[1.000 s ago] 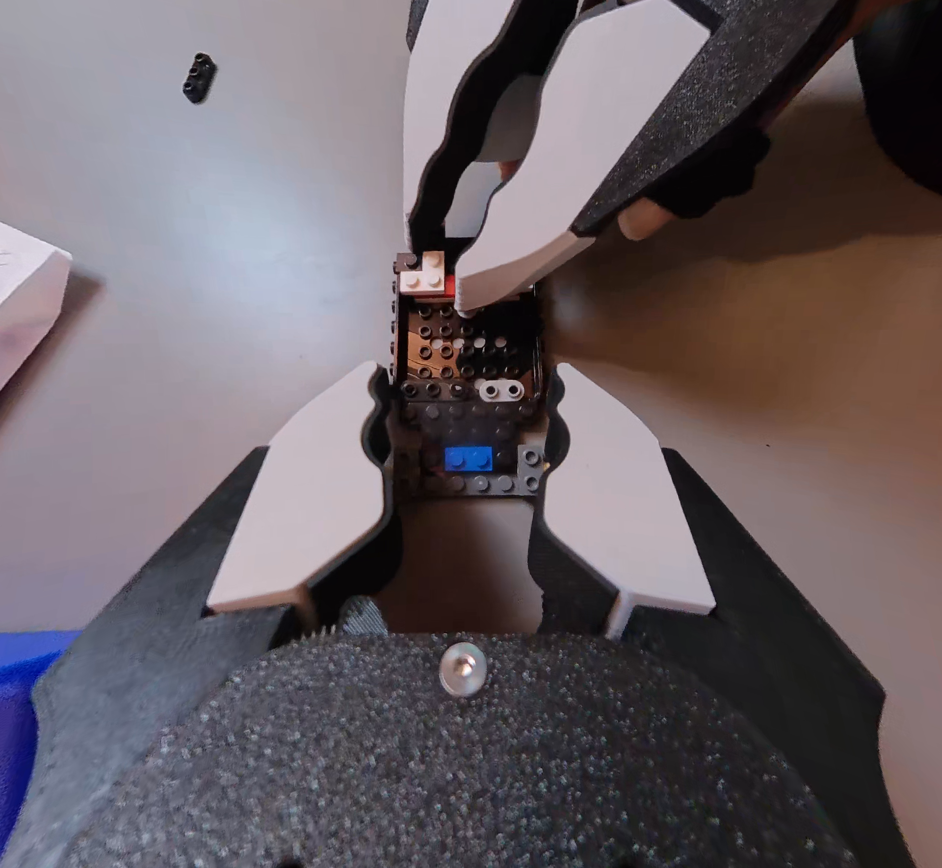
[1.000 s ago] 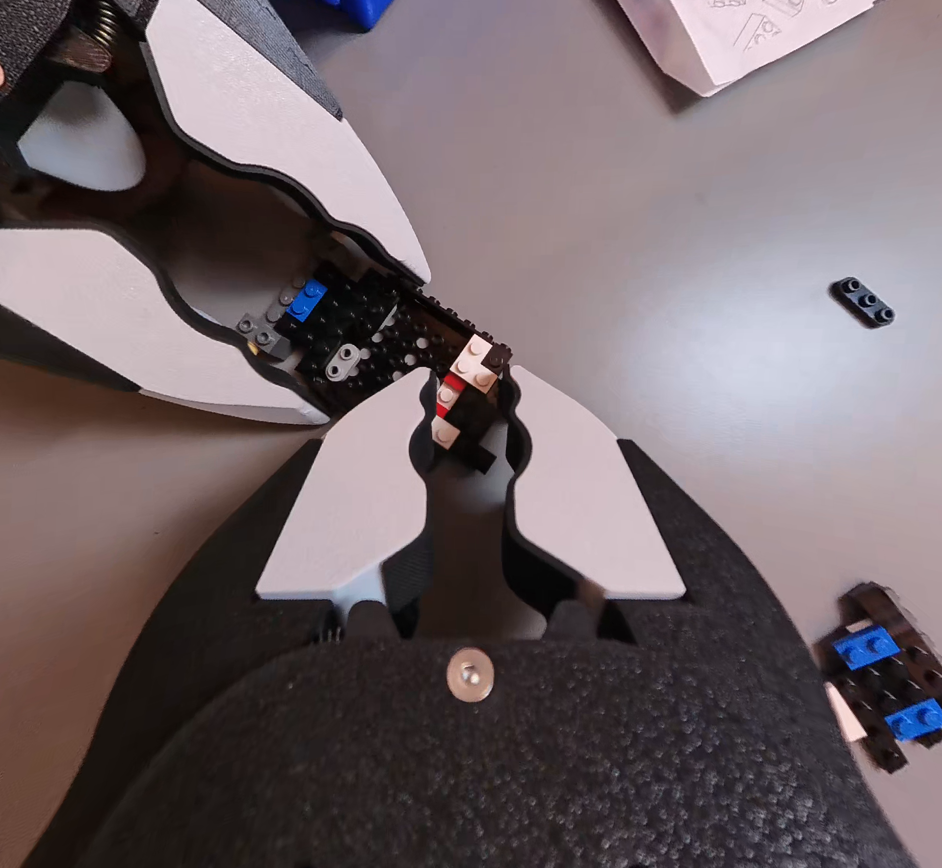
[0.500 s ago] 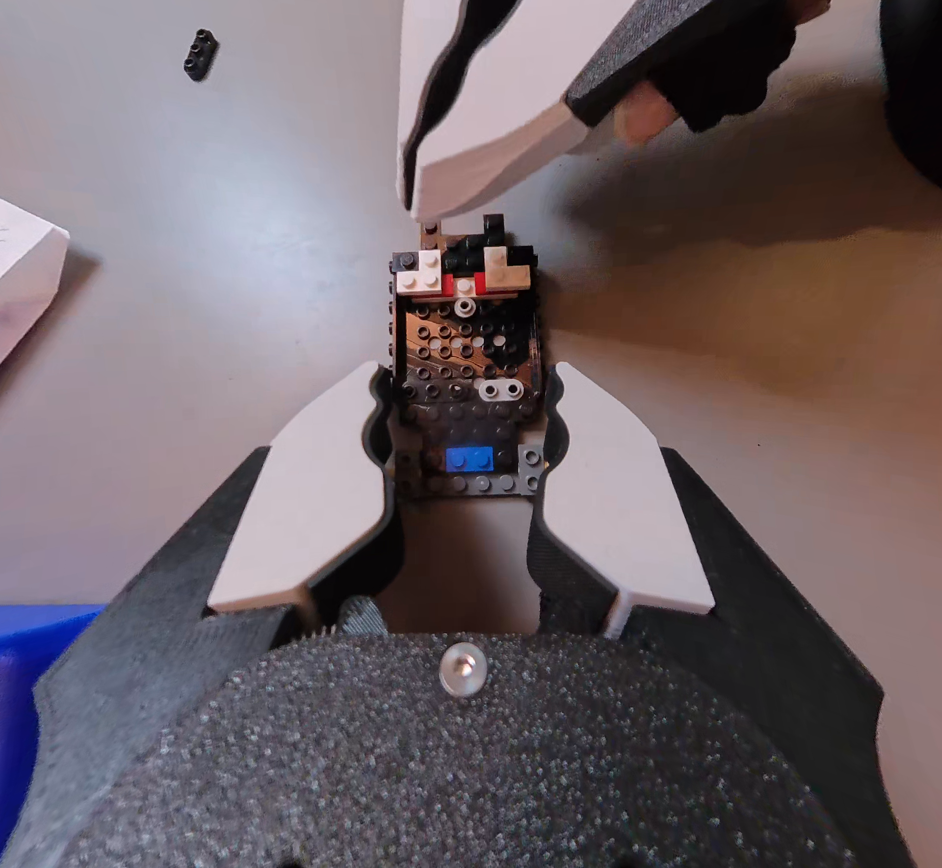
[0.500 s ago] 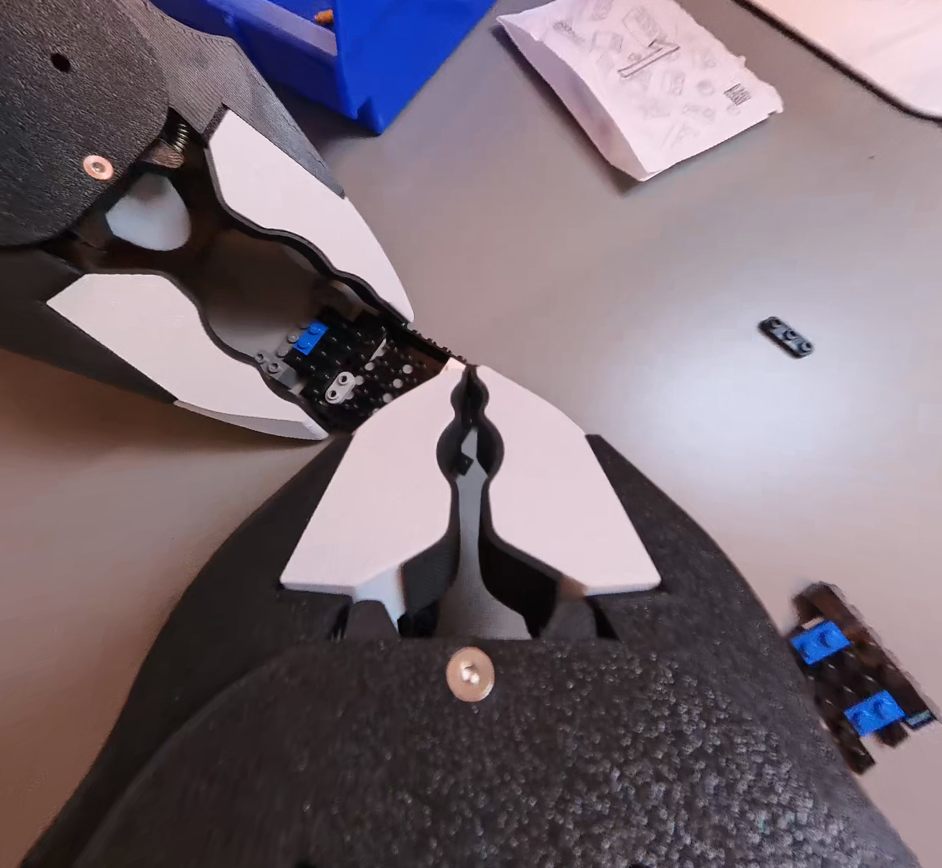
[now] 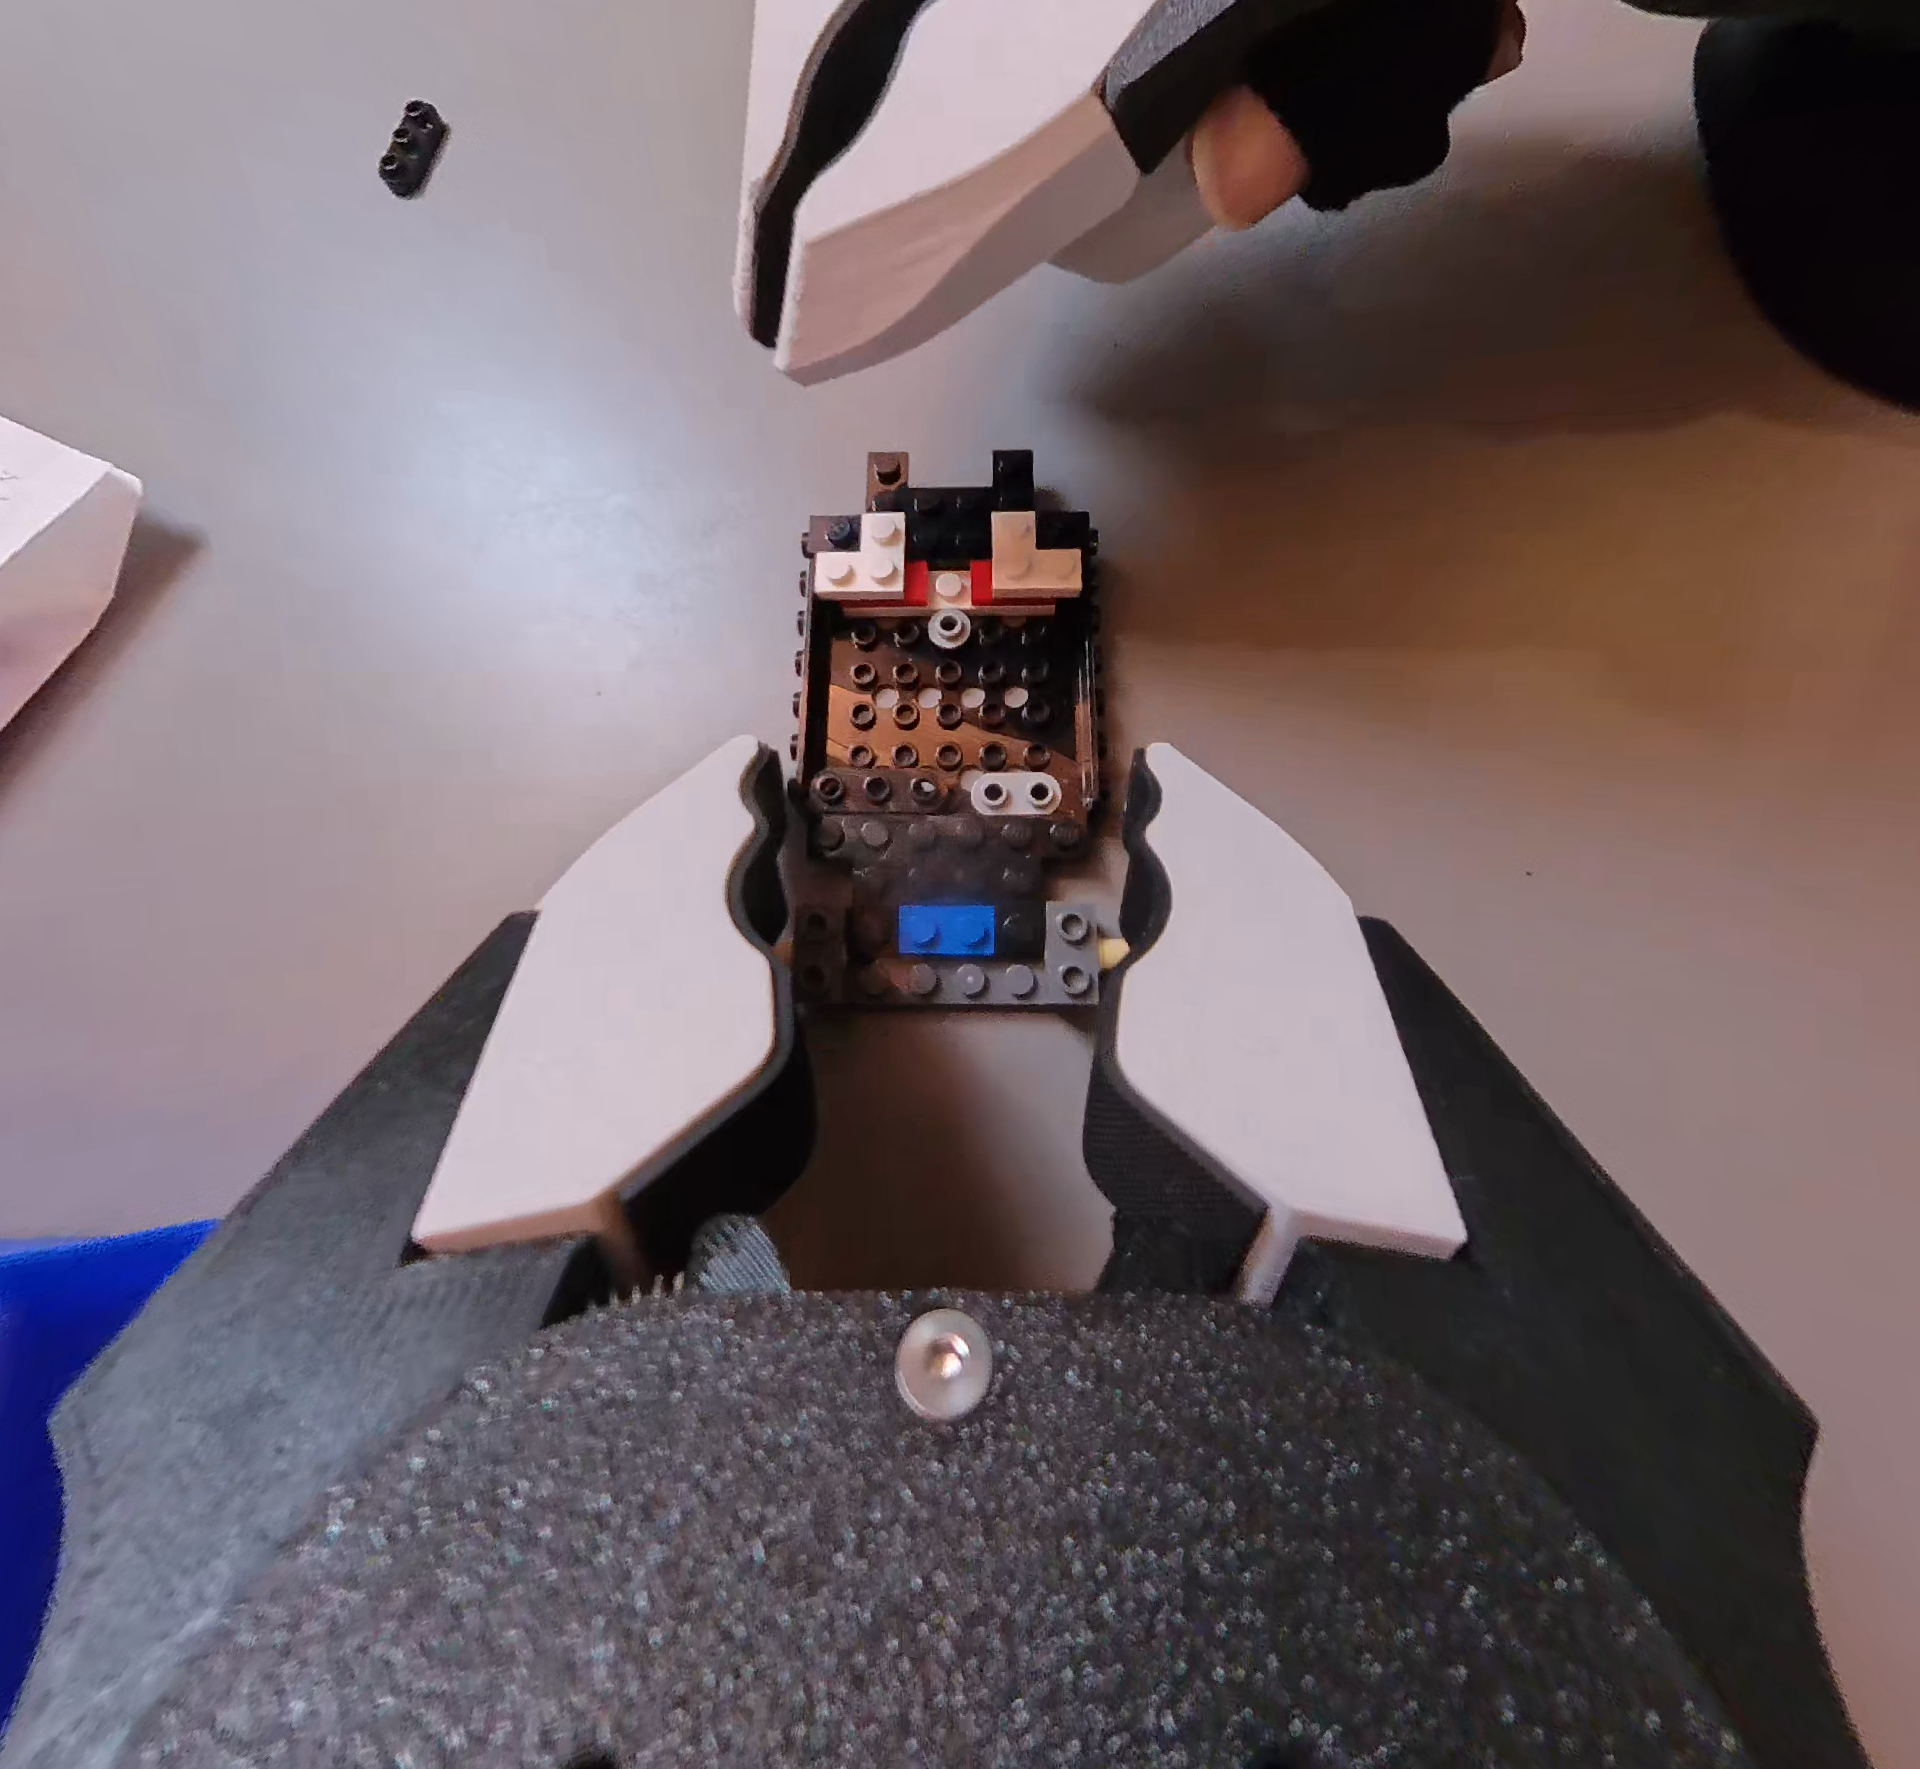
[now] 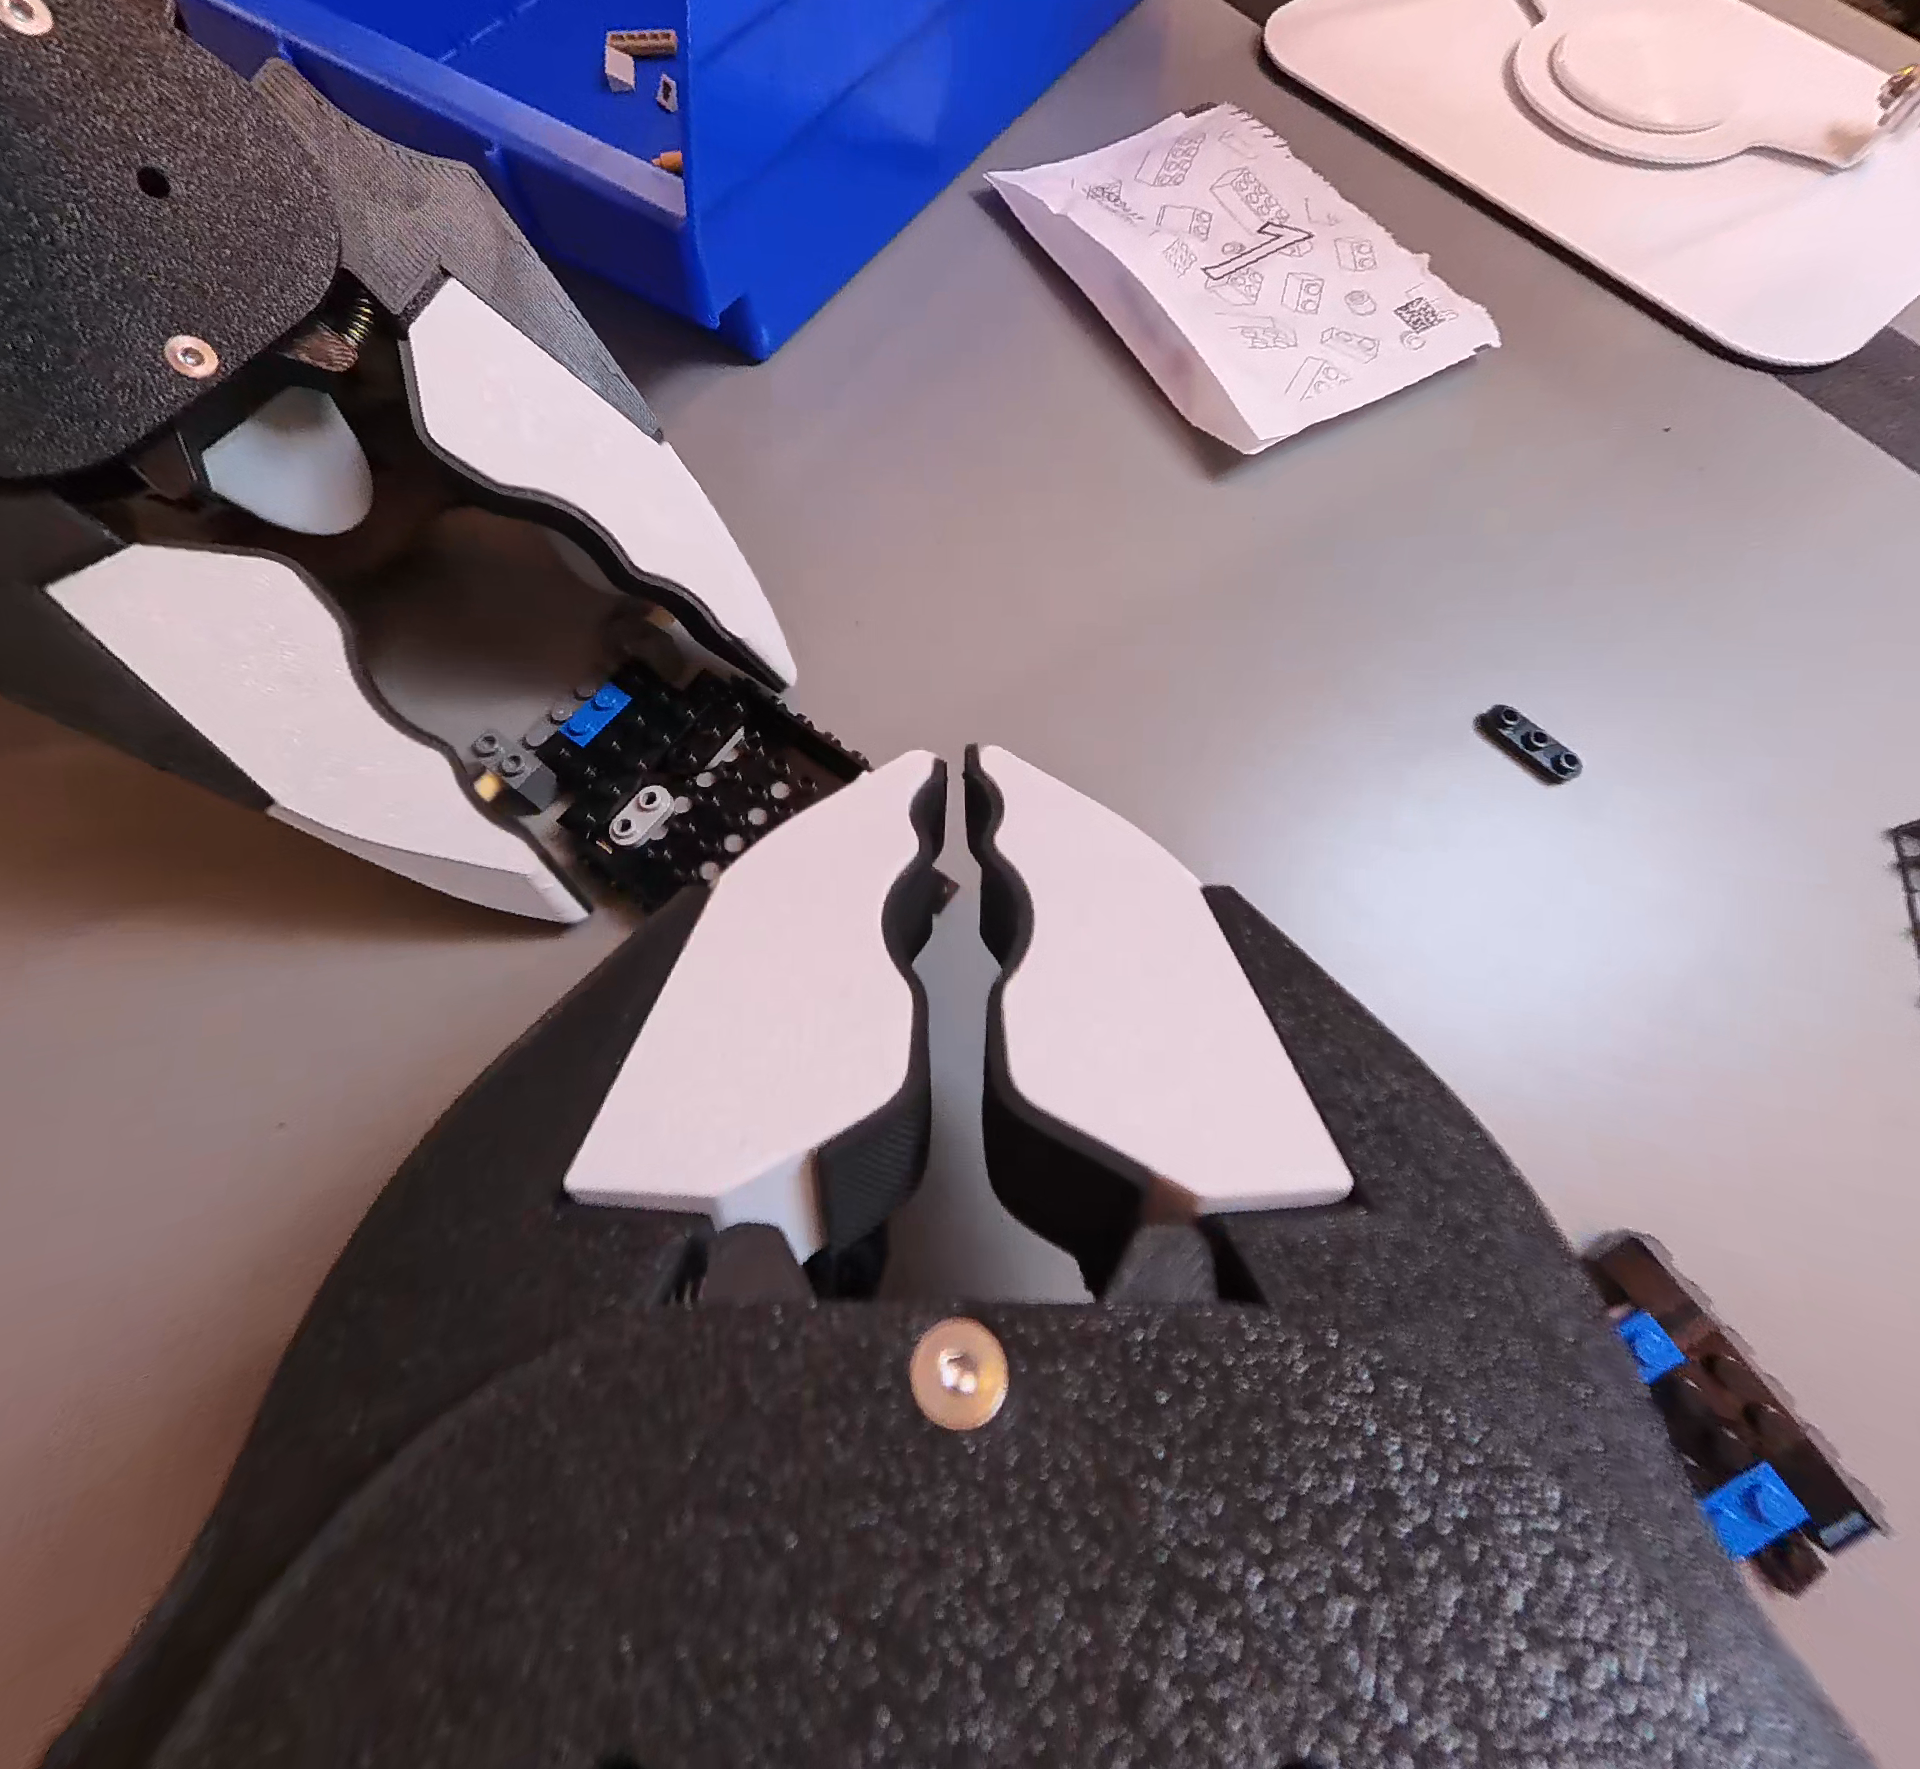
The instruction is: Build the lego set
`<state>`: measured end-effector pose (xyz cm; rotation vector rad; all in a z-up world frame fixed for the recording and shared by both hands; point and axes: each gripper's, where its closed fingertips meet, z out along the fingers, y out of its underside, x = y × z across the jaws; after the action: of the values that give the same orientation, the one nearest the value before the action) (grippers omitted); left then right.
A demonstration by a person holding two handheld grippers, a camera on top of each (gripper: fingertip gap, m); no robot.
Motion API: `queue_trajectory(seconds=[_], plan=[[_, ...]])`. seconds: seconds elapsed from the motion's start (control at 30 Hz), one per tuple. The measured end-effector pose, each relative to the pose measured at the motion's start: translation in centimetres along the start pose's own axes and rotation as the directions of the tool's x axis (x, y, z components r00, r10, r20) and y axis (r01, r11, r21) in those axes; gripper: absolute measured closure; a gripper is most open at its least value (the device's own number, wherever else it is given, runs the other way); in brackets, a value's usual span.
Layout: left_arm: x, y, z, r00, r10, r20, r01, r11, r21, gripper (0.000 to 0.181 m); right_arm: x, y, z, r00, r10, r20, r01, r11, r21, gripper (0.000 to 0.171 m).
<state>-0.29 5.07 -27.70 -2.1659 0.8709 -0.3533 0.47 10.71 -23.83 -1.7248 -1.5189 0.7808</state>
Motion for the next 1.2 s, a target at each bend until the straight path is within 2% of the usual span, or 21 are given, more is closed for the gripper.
queue_trajectory(seconds=[0.23, 0.3, 0.4, 0.63, 0.77, 0.93, 1.07, 1.2], plan=[[-0.5, 0.2, -0.2, 1.000, 0.014, 0.021, -0.014, 1.000, 0.005, 0.116, -0.5, 0.8, -0.1, 0.999, -0.003, 0.052, 0.005, 0.999, -0.039, 0.168], [-0.5, 0.1, -0.1, 0.999, 0.023, 0.026, -0.023, 1.000, 0.012, 0.114, -1.6, 1.5, 0.3, 0.993, 0.023, 0.118, -0.013, 0.996, -0.090, 0.157], [-0.3, -0.2, 0.2, 0.999, 0.040, 0.033, -0.041, 0.999, 0.015, 0.114, -2.0, 3.0, 1.2, 0.995, 0.020, 0.101, -0.001, 0.983, -0.183, 0.144], [0.2, -0.5, 0.4, 0.998, 0.053, 0.036, -0.053, 0.999, 0.007, 0.123, -1.9, 3.0, 1.7, 1.000, 0.010, 0.027, -0.003, 0.972, -0.236, 0.150], [0.3, -0.3, 0.3, 0.998, 0.060, 0.029, -0.060, 0.998, -0.015, 0.123, -2.2, 2.9, 1.7, 0.998, 0.032, 0.056, -0.019, 0.975, -0.220, 0.151], [0.6, -0.5, 0.2, 0.998, 0.054, -0.022, -0.054, 0.998, -0.013, 0.107, -3.2, 2.8, 1.8, 0.991, -0.071, 0.116, 0.092, 0.977, -0.191, 0.151], [1.7, -0.3, 0.5, 0.995, 0.019, -0.093, -0.023, 0.999, -0.035, 0.116, -3.6, 2.6, 1.8, 0.979, -0.159, 0.126, 0.180, 0.969, -0.171, 0.152], [1.8, -0.3, 0.5, 0.995, 0.006, -0.096, -0.010, 0.999, -0.046, 0.117, -3.5, 2.7, 1.6, 0.988, -0.067, 0.138, 0.091, 0.981, -0.172, 0.152]])
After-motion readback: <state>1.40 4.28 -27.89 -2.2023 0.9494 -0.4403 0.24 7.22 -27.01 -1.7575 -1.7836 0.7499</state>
